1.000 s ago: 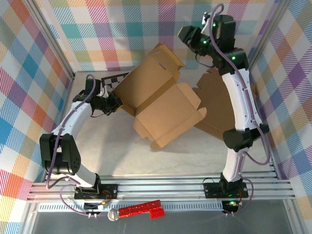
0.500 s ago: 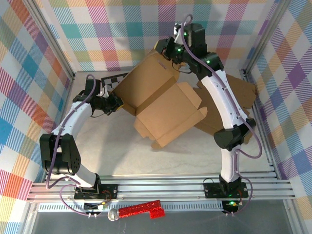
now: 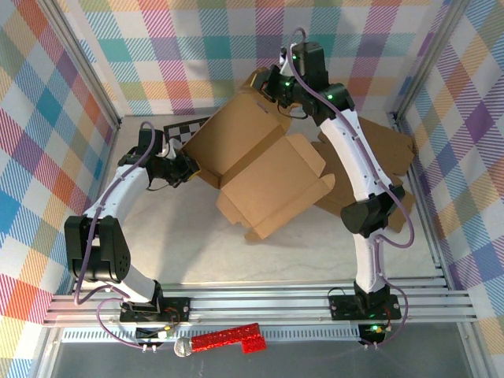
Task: Fold the paper box
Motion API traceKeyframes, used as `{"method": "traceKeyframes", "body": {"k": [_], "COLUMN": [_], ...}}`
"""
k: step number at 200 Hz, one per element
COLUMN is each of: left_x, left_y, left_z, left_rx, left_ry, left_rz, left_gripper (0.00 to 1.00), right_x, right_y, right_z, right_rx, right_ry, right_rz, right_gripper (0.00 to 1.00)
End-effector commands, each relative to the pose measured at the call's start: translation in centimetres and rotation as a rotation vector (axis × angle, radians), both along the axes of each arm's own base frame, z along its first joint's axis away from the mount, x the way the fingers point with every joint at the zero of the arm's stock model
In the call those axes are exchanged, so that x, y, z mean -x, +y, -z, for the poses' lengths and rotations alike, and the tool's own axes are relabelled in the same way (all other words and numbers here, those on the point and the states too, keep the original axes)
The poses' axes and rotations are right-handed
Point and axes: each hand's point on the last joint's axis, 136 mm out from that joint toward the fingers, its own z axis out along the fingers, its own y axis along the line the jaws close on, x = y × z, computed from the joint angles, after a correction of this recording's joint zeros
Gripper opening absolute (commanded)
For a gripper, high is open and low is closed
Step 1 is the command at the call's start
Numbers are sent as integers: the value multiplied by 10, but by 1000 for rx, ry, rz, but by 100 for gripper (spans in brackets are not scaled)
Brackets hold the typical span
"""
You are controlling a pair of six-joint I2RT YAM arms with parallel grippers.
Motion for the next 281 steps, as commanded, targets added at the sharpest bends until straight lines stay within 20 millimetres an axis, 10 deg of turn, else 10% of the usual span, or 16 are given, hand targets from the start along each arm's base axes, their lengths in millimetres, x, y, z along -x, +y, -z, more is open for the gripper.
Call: {"method": "traceKeyframes", "body": {"k": [1, 66, 109, 281], "left_x": [-3, -4, -8, 1], "left_y": [-6, -25, -42, -46], "left_z": [-22, -30, -40, -21], "left_rx": [41, 165, 275, 285], "left_ry": [-69, -104, -114, -33], "left_rz": [26, 131, 225, 294], "left_gripper": [0, 0, 0, 0], "right_x": [23, 42, 18, 35], "right_y": [-7, -95, -163, -77], "right_z": [-11, -84, -66, -36], "right_rx": [21, -68, -146, -201], "right_ry": [-8, -183, -163, -179], "right_rz": [-48, -137, -164, -576], "right_gripper": [5, 27, 43, 52]}}
